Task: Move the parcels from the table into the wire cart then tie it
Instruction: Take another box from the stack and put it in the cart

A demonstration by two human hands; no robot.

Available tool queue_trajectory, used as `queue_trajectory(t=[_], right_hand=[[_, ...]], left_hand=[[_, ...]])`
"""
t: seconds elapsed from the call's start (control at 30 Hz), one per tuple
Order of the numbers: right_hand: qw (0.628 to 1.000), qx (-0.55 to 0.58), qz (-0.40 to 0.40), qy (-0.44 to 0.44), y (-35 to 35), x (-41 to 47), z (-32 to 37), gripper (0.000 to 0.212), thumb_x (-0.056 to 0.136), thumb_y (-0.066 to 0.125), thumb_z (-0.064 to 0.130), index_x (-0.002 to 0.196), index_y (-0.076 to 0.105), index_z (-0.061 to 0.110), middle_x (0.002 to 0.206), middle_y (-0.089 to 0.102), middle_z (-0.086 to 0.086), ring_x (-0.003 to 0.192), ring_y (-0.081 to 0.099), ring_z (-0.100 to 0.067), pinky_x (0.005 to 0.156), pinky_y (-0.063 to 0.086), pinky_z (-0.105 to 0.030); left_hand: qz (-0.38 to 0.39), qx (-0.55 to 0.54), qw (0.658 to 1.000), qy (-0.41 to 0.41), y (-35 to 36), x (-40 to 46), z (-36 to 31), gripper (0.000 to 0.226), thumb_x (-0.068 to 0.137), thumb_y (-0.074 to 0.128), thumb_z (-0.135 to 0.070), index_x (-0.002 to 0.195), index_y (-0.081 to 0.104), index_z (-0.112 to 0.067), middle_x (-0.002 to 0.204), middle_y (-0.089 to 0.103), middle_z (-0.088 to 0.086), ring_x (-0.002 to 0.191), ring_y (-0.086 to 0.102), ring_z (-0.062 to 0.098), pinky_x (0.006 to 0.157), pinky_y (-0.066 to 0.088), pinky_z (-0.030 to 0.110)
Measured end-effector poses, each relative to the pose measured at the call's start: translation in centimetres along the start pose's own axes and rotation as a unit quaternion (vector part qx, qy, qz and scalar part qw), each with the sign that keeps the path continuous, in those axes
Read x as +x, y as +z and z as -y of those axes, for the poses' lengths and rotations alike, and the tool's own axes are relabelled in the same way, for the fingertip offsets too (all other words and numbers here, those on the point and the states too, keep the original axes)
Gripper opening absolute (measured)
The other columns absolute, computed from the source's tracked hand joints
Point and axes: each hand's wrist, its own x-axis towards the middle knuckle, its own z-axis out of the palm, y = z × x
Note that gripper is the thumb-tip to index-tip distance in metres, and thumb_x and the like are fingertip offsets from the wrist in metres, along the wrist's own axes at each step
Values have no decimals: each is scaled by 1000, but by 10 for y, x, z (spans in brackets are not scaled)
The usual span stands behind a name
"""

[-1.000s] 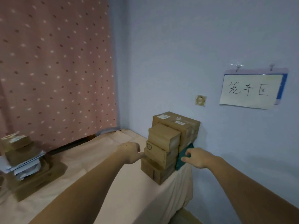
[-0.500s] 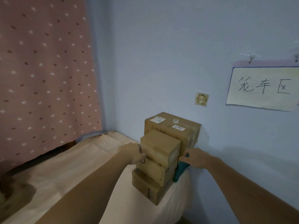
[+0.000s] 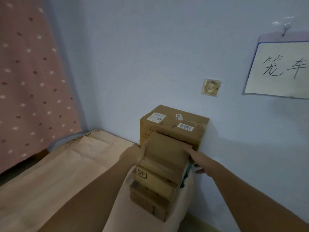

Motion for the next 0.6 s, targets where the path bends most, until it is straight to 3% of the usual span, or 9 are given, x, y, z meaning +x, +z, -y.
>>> queue_trajectory(t=[0.2,0.3,0.4,0.5,0.6], right_hand=[[997,77,-10,23,17,17,-4,105,78,65,78,158,27,22,157,42,-7,137,45,-33,104,46,-47],[997,81,-19,6,18,13,-5,103,76,66,79,156,31,24,152,47,-6,133,48,-32,106,45,-48],[993,112,-10,-33,12,-4,3,96,69,69,82,144,46,28,132,62,-2,117,62,-28,100,51,-46],[982,176,31,-59,1,-33,16,99,50,75,84,127,57,25,112,70,-5,96,74,-27,77,62,-40],[963,254,66,-67,-18,-54,26,102,46,83,80,125,59,20,120,67,-15,103,72,-36,71,63,-46]], left_hand=[[-33,-93,995,11,20,22,4,71,92,14,-78,100,59,-24,99,67,0,86,63,18,83,50,38],[-69,-90,993,15,16,19,2,67,94,14,-76,91,58,-25,89,65,-2,79,61,14,72,46,35],[-121,-112,986,7,-2,16,-3,64,94,19,-73,83,58,-23,81,63,-3,74,59,14,62,39,31],[-151,-230,961,8,-26,11,-18,58,89,34,-73,72,58,-22,75,63,-1,70,59,15,59,39,29],[-162,-361,918,38,-40,4,-37,59,78,45,-76,61,50,-19,61,51,-3,64,50,19,61,39,33]])
